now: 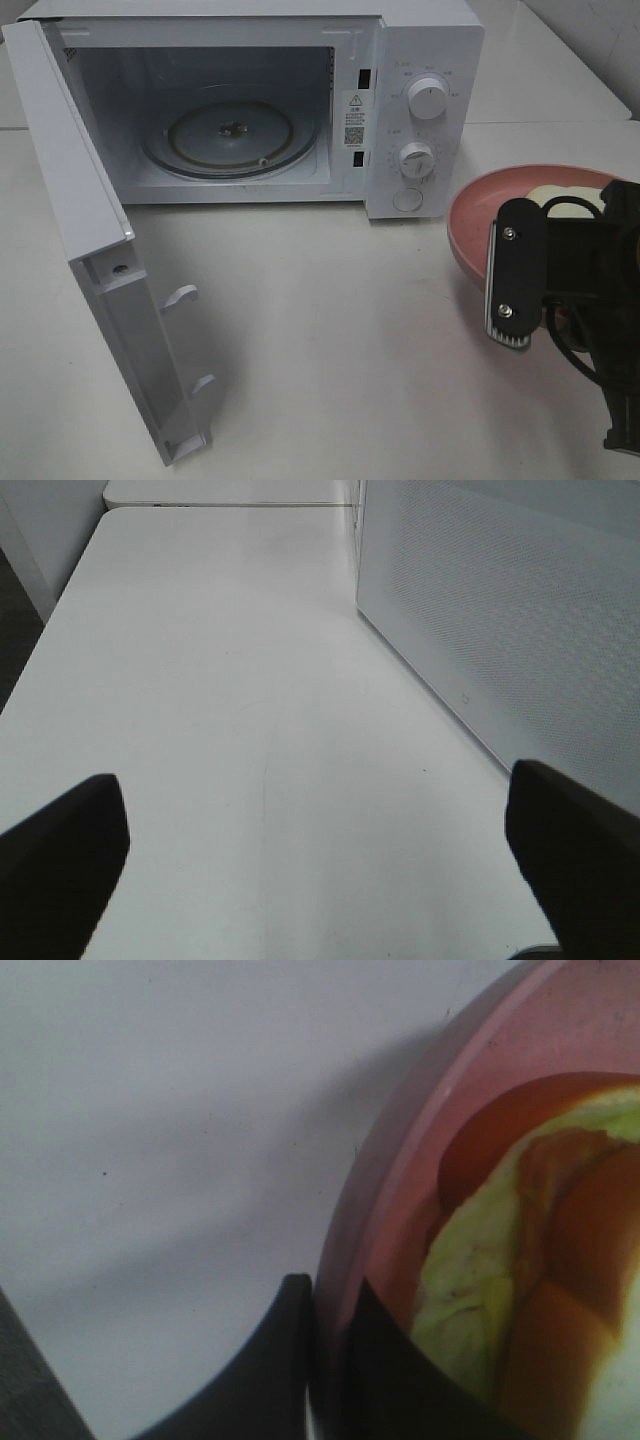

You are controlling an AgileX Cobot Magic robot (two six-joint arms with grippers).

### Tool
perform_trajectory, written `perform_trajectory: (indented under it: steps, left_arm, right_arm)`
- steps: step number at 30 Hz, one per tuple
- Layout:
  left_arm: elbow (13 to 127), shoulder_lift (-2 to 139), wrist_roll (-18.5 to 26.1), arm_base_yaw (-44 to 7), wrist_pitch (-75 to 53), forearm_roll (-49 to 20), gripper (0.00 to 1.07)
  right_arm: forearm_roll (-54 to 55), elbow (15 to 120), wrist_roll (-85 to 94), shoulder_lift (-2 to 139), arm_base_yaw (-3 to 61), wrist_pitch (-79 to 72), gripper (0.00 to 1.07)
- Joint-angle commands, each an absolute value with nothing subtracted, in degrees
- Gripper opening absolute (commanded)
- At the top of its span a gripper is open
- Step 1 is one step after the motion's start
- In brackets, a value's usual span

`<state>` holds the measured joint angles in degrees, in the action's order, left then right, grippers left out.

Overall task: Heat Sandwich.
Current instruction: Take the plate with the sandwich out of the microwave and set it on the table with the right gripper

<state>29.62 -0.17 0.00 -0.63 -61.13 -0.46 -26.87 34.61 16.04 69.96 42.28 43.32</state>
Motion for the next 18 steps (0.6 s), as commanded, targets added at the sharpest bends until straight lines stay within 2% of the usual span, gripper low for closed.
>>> perform_trajectory:
  steps: [1,10,18]
  left_arm:
    - [29.56,-0.63,0.0,-0.57,-61.13,-0.34,0.98]
    - [29.56,-0.63,0.0,-0.57,-61.13,-0.34,0.98]
    - [29.56,-0.63,0.0,-0.57,-61.13,-0.34,0.98]
  right_arm:
    - [-28.3,34.55,7.05,69.44,42.46,44.29,0.01]
    - [-28.53,34.55,-12.09,69.44,42.46,48.99,0.02]
    - [-28.59,34.55,-20.34,69.73,42.46,49.62,0.02]
